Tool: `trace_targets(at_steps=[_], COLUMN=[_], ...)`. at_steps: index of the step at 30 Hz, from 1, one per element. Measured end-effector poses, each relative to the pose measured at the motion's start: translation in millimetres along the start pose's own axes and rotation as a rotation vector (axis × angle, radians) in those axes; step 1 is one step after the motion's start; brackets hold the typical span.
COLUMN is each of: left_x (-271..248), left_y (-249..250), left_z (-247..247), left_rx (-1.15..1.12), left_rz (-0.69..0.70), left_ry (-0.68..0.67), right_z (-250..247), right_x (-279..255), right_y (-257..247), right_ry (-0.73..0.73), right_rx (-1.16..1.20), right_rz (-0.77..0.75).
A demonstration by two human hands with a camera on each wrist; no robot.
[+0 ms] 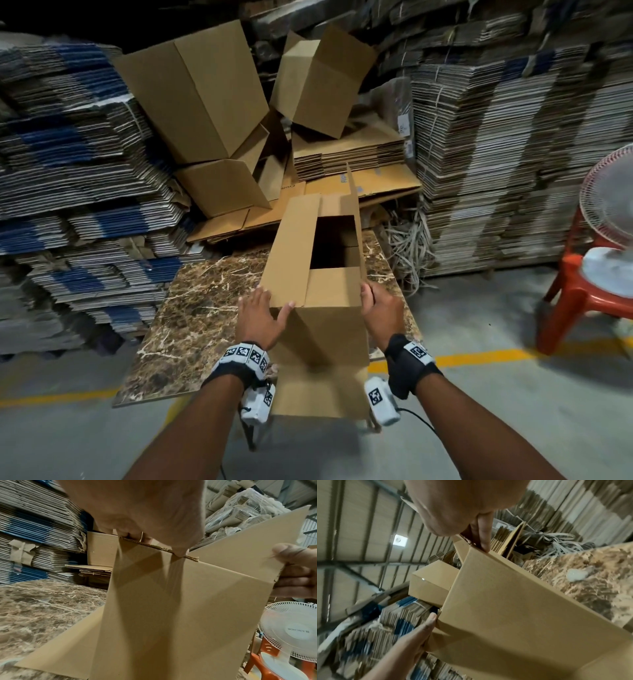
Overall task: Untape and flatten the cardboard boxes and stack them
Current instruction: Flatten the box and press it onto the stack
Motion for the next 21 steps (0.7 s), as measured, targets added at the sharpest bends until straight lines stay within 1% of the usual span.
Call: trace_targets(at_steps=[2, 6, 11, 13, 16, 19, 21], left_x=[0, 1, -2, -9, -22, -32, -39], left_y=[0, -4, -2, -2, 0, 3, 6], left_z=[0, 2, 2, -4, -18, -20, -21], left_rx=[0.002, 0.002, 0.004, 0.014, 0.025, 0.067, 0.09], left_rz=[-0.003, 0.005, 0.004, 0.018, 0.025, 0.007, -0.016], left_ry=[-0.004, 0.002, -0.014, 0.037, 0.195, 0.24, 0.255], right_z=[2, -6, -8, -7, -6, -7, -5], right_x=[2, 3, 1, 1, 2, 3, 6], right_y=[4, 5, 7, 9, 10, 10, 7], right_ry=[0.014, 0.132, 0.151, 0.121, 0.031, -0.039, -0.119], right_rx=[0.016, 0.054, 0.102, 0.087, 0.059, 0.048, 0.039], right_rz=[0.051, 0.115, 0.159, 0.144, 0.077, 0.047, 0.04])
Point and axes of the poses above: each hand's wrist, its own x-axis towards the middle knuckle, its own z-axis out of the palm, y = z × x, the point moved 6 cm from there along x, towards the middle knuckle, and after that the axes turned 14 degrees about z, right-handed, at the moved point
